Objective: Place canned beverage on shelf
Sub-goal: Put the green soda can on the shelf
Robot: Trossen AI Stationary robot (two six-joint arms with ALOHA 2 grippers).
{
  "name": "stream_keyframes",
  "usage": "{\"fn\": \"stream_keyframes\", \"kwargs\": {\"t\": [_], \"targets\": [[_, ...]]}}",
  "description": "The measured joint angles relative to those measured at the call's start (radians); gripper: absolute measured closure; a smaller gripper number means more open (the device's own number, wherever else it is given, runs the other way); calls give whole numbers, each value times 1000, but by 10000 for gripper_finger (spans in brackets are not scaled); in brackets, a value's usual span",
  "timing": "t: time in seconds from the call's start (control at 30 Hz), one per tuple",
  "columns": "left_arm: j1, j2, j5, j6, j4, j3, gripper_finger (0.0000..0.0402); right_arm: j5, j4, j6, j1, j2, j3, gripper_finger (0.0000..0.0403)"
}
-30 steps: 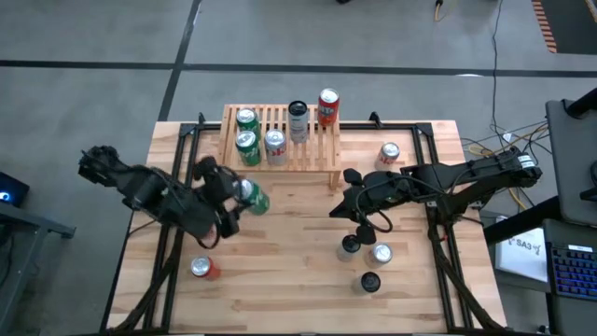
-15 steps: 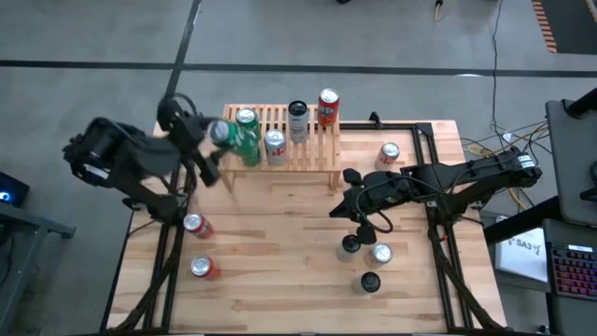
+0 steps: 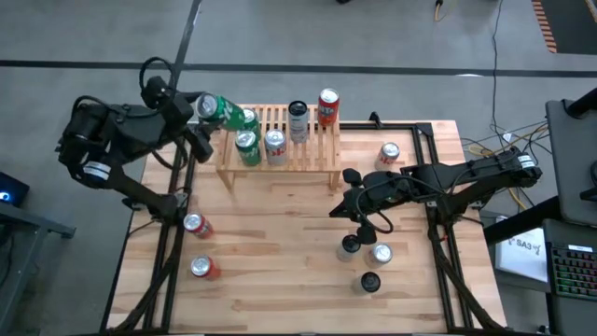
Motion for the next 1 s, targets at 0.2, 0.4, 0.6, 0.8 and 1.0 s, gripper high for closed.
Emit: {"fn": "stream_keyframes", "kwargs": {"t": [0.2, 0.4, 0.6, 0.8, 1.0], "targets": [[67, 1, 26, 28, -1, -7, 120, 0, 0, -4, 0, 0, 0, 394], [145, 2, 52, 87, 29, -6, 120, 0, 0, -4, 0, 0, 0, 394], [227, 7, 97, 135, 40, -6, 120, 0, 0, -2, 0, 0, 0, 394], [309, 25, 137, 186, 49, -3, 120, 0, 0, -2, 0, 0, 0, 394], [398, 42, 160, 256, 82, -5, 120, 0, 0, -1, 0, 0, 0, 394]]}}
